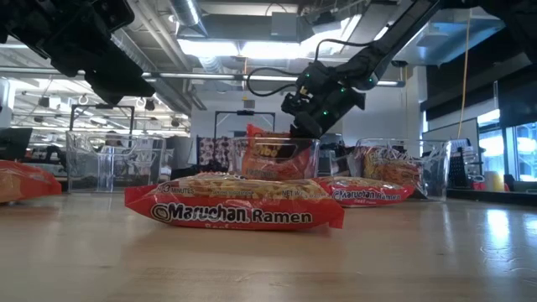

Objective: Sort Maruchan noodles
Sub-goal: Put the orange noodle pack into the middle transparent bin

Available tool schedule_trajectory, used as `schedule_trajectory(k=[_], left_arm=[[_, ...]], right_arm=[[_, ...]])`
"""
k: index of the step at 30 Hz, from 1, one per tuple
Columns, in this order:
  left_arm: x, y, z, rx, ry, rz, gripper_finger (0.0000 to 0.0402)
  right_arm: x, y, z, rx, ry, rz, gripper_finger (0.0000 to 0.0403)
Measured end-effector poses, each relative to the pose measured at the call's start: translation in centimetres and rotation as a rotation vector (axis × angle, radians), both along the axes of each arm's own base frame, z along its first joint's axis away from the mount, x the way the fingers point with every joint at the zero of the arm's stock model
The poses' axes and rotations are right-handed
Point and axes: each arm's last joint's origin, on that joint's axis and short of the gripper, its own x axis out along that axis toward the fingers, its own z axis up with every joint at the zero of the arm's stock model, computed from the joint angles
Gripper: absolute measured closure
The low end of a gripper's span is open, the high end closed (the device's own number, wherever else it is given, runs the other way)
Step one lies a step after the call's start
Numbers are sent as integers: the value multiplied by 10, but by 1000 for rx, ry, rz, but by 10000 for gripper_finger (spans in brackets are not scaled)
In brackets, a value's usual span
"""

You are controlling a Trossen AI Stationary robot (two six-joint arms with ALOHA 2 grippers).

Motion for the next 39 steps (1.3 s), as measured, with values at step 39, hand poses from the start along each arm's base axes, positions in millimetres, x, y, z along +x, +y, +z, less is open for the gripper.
schedule_trajectory(k=[39], left_arm=[[0, 0, 0, 8, 0, -3, 237]], right_arm=[[-17, 12, 66, -64, -89, -182, 180]])
